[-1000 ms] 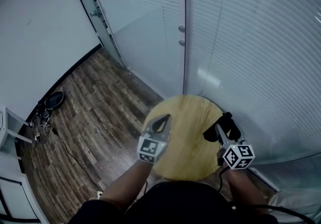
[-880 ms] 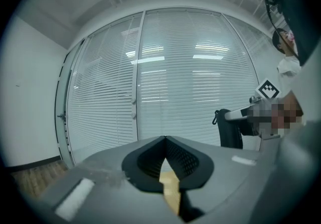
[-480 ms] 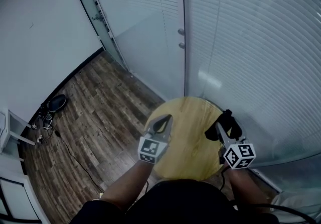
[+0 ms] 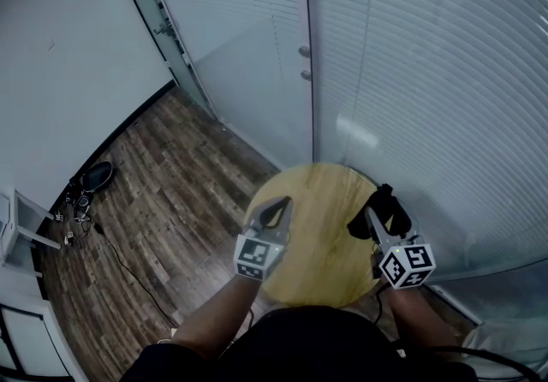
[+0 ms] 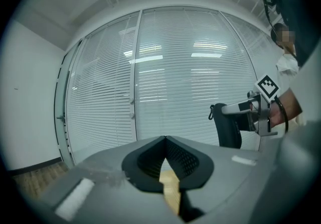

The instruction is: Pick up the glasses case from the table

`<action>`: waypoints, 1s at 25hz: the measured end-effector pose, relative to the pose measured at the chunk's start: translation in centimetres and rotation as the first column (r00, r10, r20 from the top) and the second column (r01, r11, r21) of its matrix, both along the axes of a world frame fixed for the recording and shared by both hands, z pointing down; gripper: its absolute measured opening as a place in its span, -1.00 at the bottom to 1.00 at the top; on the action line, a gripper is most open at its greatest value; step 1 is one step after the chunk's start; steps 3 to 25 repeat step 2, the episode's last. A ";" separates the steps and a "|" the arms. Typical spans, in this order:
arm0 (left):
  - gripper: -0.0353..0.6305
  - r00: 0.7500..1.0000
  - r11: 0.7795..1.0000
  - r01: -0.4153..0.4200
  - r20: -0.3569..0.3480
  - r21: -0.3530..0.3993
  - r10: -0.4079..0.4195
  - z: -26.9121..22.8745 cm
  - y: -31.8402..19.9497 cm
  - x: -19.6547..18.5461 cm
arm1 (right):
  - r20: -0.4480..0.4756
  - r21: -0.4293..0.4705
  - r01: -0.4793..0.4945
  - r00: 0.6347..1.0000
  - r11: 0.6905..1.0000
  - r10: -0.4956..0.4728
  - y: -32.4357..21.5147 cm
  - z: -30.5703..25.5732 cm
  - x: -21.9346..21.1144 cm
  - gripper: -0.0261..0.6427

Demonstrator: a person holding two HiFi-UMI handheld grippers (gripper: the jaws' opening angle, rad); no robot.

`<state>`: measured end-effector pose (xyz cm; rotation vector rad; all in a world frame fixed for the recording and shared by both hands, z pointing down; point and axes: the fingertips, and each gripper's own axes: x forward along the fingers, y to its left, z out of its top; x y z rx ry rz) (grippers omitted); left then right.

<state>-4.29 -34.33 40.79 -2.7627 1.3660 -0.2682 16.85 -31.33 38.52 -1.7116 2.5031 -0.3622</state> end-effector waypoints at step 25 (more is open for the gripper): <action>-0.88 1.000 1.000 -0.001 -0.001 0.001 0.001 -0.1 0.5 0.1 | 0.002 0.002 0.001 1.000 1.000 -0.001 0.4 -0.2 0.1 -0.06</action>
